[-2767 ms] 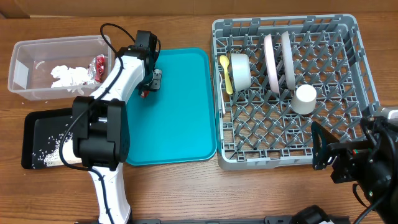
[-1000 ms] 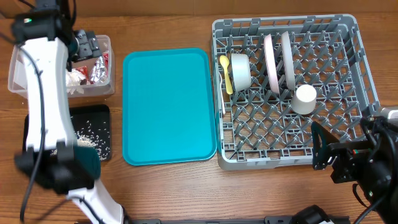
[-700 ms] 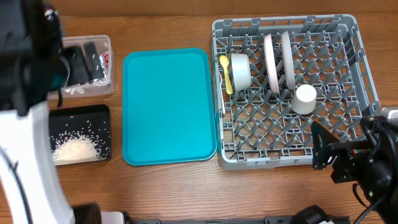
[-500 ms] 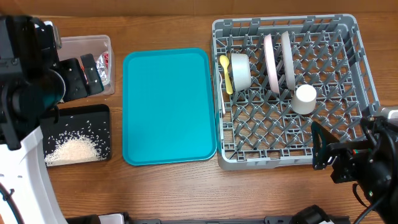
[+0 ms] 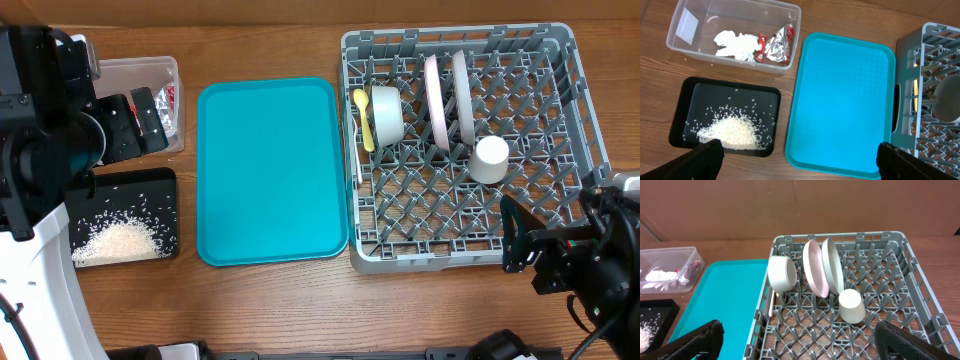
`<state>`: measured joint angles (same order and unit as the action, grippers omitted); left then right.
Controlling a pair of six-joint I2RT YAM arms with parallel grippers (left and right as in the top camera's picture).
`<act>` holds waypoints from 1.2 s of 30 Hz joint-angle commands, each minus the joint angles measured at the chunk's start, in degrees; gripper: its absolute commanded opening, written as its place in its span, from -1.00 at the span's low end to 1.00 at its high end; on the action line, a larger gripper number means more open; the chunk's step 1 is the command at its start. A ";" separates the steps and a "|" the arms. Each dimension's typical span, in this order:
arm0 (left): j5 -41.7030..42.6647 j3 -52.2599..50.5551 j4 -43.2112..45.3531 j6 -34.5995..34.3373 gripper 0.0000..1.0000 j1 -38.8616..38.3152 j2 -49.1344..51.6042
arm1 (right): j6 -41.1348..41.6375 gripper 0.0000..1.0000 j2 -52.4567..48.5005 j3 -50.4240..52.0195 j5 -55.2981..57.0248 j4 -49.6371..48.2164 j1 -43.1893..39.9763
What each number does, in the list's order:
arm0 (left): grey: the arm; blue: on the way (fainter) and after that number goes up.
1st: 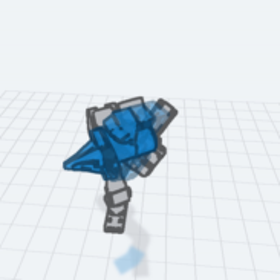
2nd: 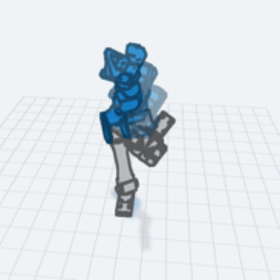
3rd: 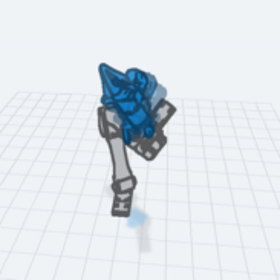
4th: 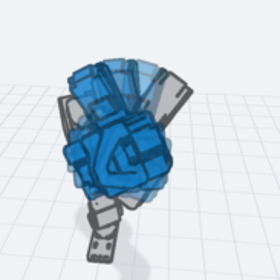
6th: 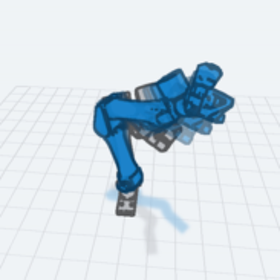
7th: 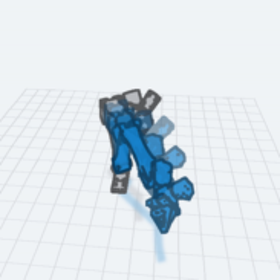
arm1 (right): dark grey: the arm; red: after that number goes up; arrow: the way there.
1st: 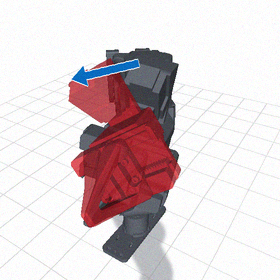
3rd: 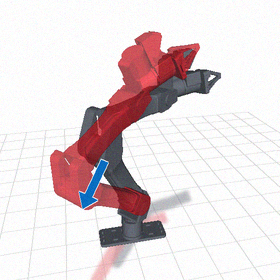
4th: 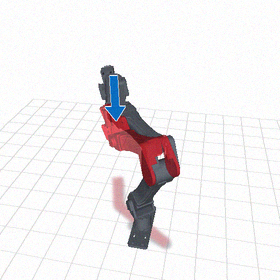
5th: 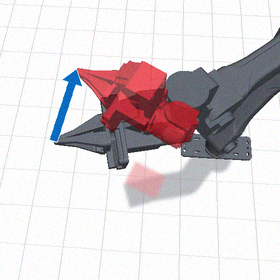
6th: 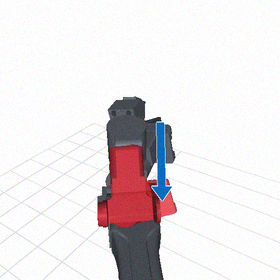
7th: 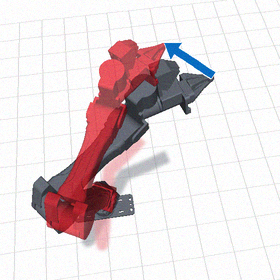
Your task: Sort waste into correct bins and load items into the dishwasher rack
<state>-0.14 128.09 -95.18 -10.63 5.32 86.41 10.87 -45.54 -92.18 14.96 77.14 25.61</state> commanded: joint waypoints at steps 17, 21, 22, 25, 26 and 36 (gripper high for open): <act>0.83 0.22 -0.04 -0.55 1.00 0.22 0.15 | -0.55 1.00 4.20 12.15 -3.50 -14.25 -15.91; 0.83 0.22 -0.04 -0.55 1.00 0.22 0.15 | -3.69 1.00 12.52 30.71 -12.31 -28.92 -22.43; 0.83 0.22 -0.04 -0.55 1.00 0.24 0.15 | -3.69 1.00 14.51 35.04 -13.70 -31.95 -23.30; 0.83 0.22 -0.04 -0.55 1.00 0.22 0.15 | -3.69 1.00 21.05 48.15 -17.49 -41.97 -24.85; 0.83 0.22 -0.04 -0.55 1.00 0.22 0.15 | -3.69 1.00 23.06 51.56 -18.23 -44.48 -25.07; 0.83 0.22 -0.04 -0.55 1.00 0.22 0.15 | -3.67 1.00 45.57 80.04 -20.24 -59.43 -25.27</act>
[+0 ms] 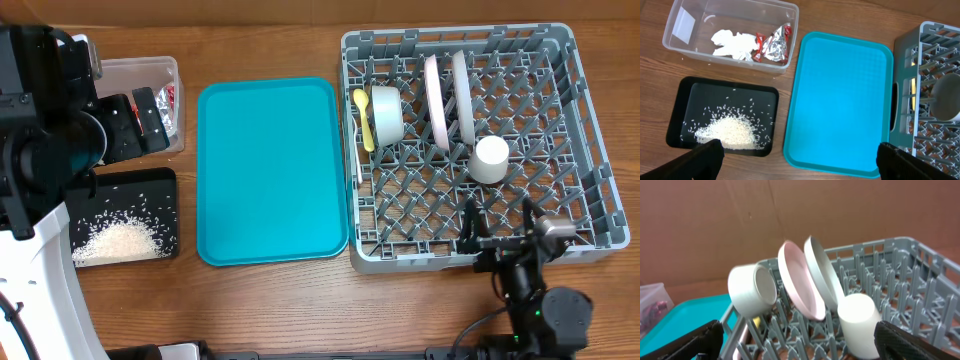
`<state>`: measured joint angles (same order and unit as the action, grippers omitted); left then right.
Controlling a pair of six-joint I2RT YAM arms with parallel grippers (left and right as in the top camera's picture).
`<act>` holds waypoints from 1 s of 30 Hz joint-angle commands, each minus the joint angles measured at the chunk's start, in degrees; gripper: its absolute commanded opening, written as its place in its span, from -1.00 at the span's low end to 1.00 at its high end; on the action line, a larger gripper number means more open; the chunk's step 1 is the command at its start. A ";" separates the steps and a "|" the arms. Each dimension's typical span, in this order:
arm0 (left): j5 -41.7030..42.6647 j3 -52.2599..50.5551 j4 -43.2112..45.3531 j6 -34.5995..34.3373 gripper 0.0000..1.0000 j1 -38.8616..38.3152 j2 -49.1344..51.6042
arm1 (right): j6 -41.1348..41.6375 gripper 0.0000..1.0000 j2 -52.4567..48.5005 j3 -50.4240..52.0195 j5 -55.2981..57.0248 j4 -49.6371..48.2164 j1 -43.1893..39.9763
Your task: Sort waste into correct bins and load items into the dishwasher rack
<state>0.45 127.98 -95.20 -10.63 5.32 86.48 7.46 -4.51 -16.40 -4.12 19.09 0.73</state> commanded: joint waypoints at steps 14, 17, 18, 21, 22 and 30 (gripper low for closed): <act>0.24 0.33 -0.02 -0.55 1.00 0.22 0.09 | -0.02 1.00 4.35 15.98 -1.79 -19.39 -0.37; 0.24 0.33 -0.02 -0.55 1.00 0.22 0.09 | -0.04 0.99 4.35 15.98 -1.79 -18.69 -0.37; 0.24 0.33 -0.02 -0.55 1.00 0.22 0.09 | -0.04 1.00 4.35 15.98 -1.79 -18.14 -0.39; 0.24 0.33 -0.02 -0.55 1.00 0.22 0.09 | -0.02 1.00 4.35 15.96 -1.77 -14.75 -0.37; 0.24 0.33 -0.02 -0.55 1.00 0.22 0.09 | -0.04 1.00 4.20 15.96 -1.79 -14.86 -0.39; 0.24 0.33 -0.02 -0.55 1.00 0.22 0.09 | -0.04 0.99 4.17 15.93 -1.77 -14.91 -0.37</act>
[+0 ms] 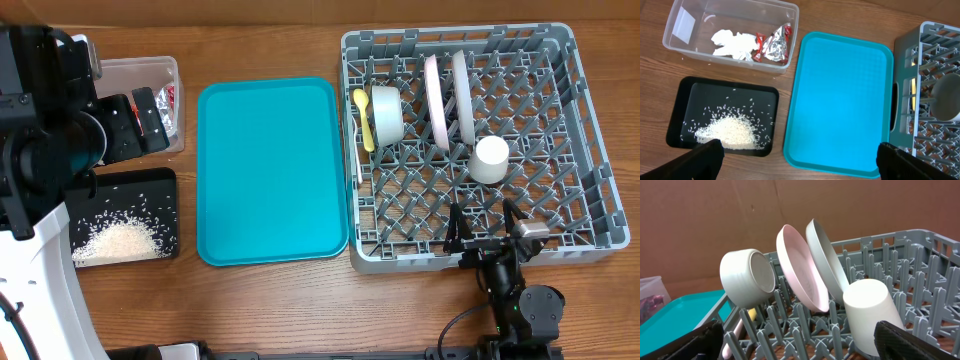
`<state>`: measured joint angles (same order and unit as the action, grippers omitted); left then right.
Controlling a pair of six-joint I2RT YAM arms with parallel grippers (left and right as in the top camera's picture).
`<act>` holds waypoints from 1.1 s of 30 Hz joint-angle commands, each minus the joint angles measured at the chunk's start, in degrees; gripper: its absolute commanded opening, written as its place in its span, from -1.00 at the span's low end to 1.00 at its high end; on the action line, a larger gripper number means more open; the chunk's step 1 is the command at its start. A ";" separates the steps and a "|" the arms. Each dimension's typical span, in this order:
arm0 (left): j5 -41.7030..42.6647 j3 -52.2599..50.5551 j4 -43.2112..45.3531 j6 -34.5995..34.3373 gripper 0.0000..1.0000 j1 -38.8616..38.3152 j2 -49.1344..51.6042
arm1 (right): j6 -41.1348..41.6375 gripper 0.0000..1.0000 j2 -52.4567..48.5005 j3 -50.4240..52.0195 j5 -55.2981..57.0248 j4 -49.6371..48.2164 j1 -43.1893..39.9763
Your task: Sort waste into correct bins and load items into the dishwasher rack
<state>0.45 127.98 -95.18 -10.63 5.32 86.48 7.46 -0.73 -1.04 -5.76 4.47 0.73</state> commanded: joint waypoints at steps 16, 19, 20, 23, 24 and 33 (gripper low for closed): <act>0.24 0.33 -0.07 -0.55 1.00 0.17 -0.42 | -0.04 1.00 0.39 0.57 -0.13 -0.28 -0.37; -1.99 0.24 0.24 0.72 1.00 -0.42 -1.99 | -0.04 1.00 0.39 0.57 -0.13 -0.28 -0.39; -3.10 -0.07 1.49 0.83 1.00 -0.81 -2.80 | -0.04 1.00 0.39 0.57 -0.13 -0.28 -0.39; -3.06 -3.80 11.69 6.97 1.00 -3.34 -7.08 | -0.04 1.00 0.39 0.57 -0.13 -0.28 -0.37; -1.88 -5.97 15.63 10.78 1.00 -4.37 -8.87 | -0.04 1.00 0.39 0.57 -0.13 -0.28 -0.39; 1.70 -33.38 38.71 22.82 1.00 -6.95 -28.15 | -0.04 1.00 0.39 0.57 -0.13 -0.28 -0.39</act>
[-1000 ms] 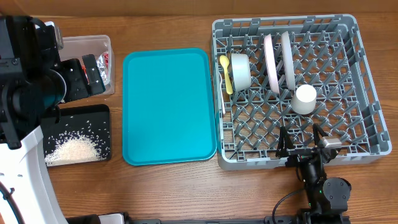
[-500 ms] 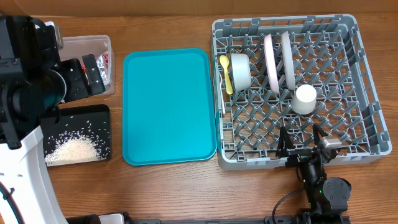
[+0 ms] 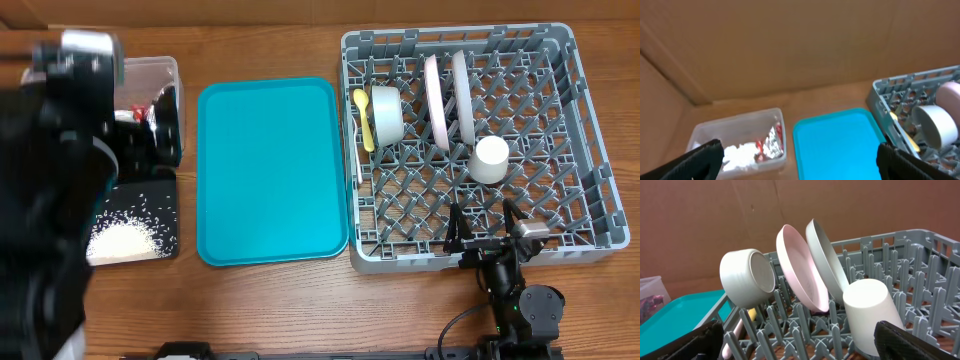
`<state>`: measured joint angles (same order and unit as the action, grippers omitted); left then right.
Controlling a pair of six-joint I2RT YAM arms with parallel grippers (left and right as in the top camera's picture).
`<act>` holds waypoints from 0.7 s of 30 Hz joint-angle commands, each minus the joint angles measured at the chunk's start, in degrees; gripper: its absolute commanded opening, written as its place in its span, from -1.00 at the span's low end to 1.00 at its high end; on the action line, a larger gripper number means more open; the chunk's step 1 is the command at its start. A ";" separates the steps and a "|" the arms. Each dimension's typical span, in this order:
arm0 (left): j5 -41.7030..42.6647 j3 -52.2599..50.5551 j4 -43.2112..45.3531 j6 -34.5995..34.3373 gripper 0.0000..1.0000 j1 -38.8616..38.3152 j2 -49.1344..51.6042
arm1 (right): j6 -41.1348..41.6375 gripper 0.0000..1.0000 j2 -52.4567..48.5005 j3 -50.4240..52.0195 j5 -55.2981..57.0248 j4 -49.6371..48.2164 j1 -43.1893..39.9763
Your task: Sort waste into correct bins and load items into the dishwasher rack
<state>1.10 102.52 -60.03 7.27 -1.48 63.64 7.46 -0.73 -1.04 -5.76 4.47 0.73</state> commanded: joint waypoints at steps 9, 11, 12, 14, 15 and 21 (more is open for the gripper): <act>0.83 -37.27 20.68 11.93 1.00 -0.15 -26.88 | -0.04 1.00 0.39 0.57 -0.13 -0.26 -0.39; 0.83 -45.44 25.11 11.67 1.00 -0.15 -33.35 | -0.04 1.00 0.39 0.57 -0.13 -0.28 -0.37; 0.61 -48.11 26.58 10.95 1.00 -0.15 -35.52 | -0.04 1.00 0.39 0.57 -0.13 -0.26 -0.39; -1.27 -54.07 29.88 8.11 1.00 -0.13 -40.46 | -0.04 1.00 0.39 0.57 -0.13 -0.28 -0.39; -1.81 -56.94 31.23 6.88 1.00 -0.02 -42.93 | -0.04 1.00 0.39 0.57 -0.13 -0.26 -0.39; -1.42 -72.00 36.85 5.99 1.00 0.00 -56.61 | -0.04 1.00 0.39 0.57 -0.13 -0.28 -0.37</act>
<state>0.38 36.56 -25.21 15.00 -1.48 12.47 7.46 -0.73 -1.04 -5.78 4.49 0.73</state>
